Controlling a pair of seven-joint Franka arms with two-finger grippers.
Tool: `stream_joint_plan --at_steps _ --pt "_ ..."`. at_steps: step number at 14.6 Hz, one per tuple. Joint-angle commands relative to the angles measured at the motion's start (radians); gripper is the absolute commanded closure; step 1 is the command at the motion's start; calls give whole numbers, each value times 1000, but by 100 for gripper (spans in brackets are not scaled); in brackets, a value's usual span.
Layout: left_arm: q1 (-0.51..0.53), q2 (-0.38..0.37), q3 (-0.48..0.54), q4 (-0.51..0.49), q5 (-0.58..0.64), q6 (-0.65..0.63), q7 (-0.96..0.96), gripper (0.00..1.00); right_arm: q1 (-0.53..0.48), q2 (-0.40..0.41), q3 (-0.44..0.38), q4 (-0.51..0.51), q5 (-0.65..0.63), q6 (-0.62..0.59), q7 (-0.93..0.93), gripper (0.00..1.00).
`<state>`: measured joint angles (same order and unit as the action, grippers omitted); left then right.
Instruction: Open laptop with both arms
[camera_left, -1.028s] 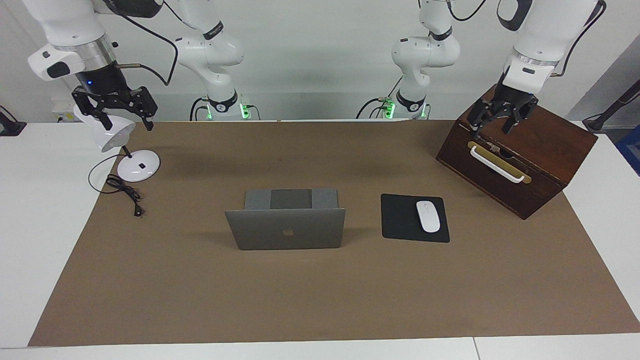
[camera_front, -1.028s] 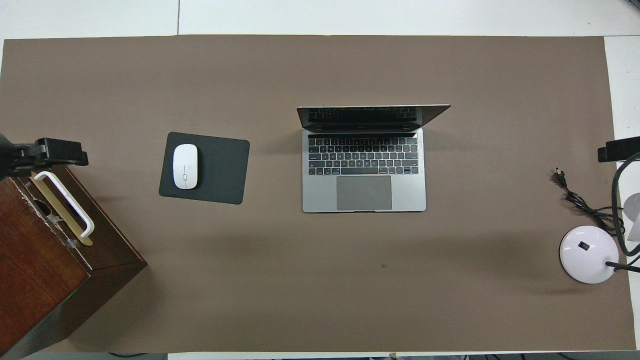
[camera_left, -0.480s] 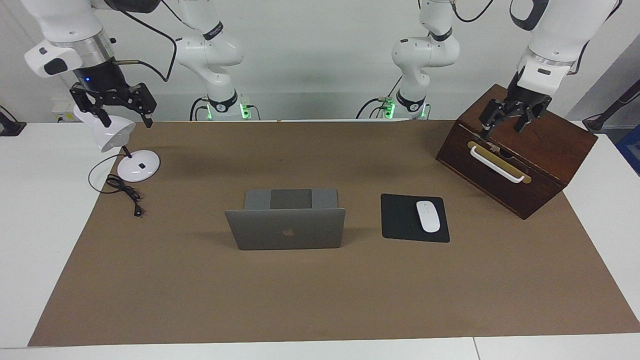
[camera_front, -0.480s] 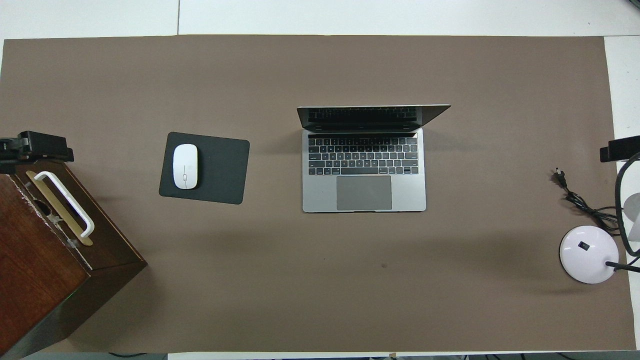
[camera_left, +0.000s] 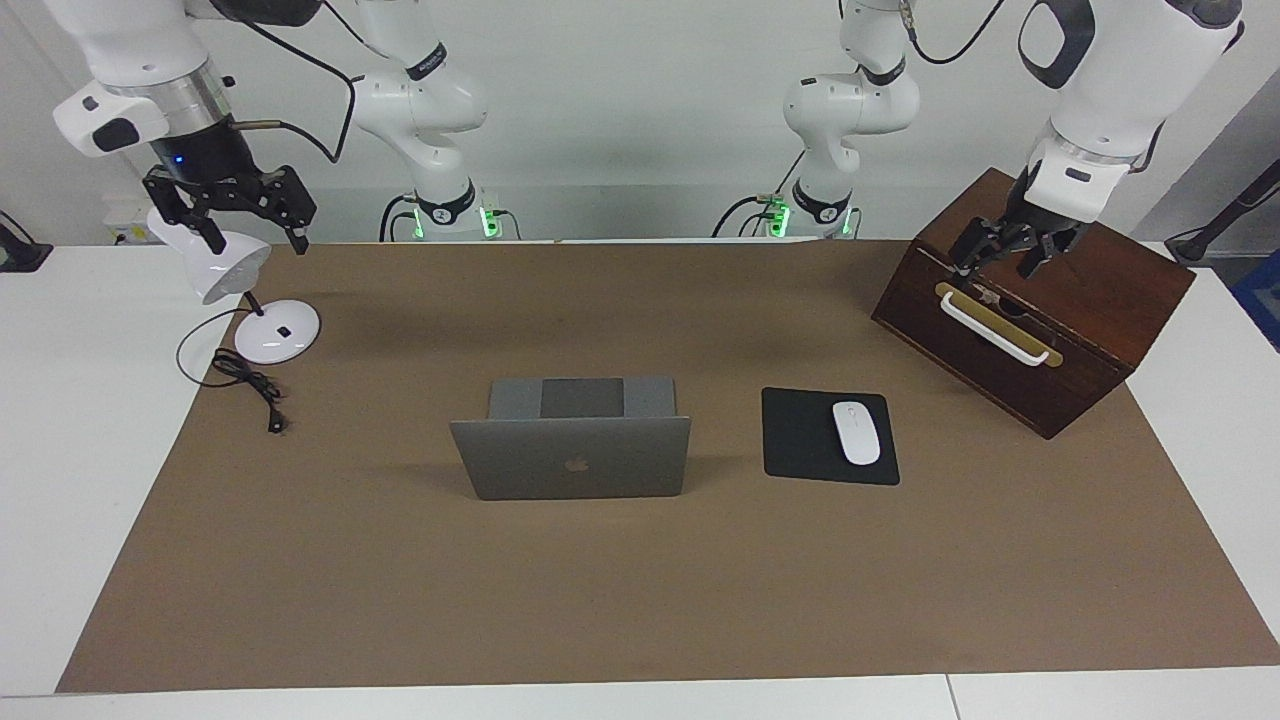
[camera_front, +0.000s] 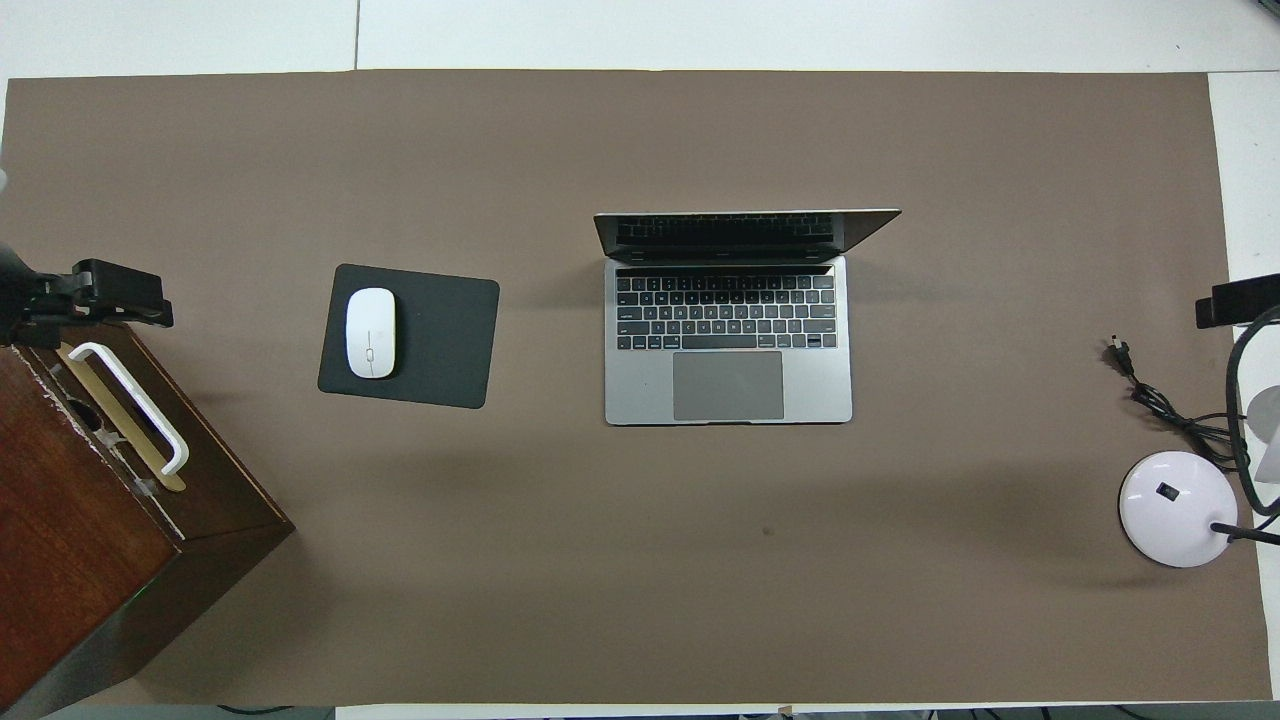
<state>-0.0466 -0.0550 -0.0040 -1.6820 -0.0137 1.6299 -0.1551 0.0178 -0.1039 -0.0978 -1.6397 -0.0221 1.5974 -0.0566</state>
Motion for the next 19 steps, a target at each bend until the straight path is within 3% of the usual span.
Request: stream_joint_plan --at_steps 1,19 --pt "-9 6 -4 22 -11 -42 11 0 -24 -8 10 -25 22 -2 -22 0" --pt "-3 3 -5 22 -11 -54 11 0 -25 -13 10 -51 21 13 -22 0"
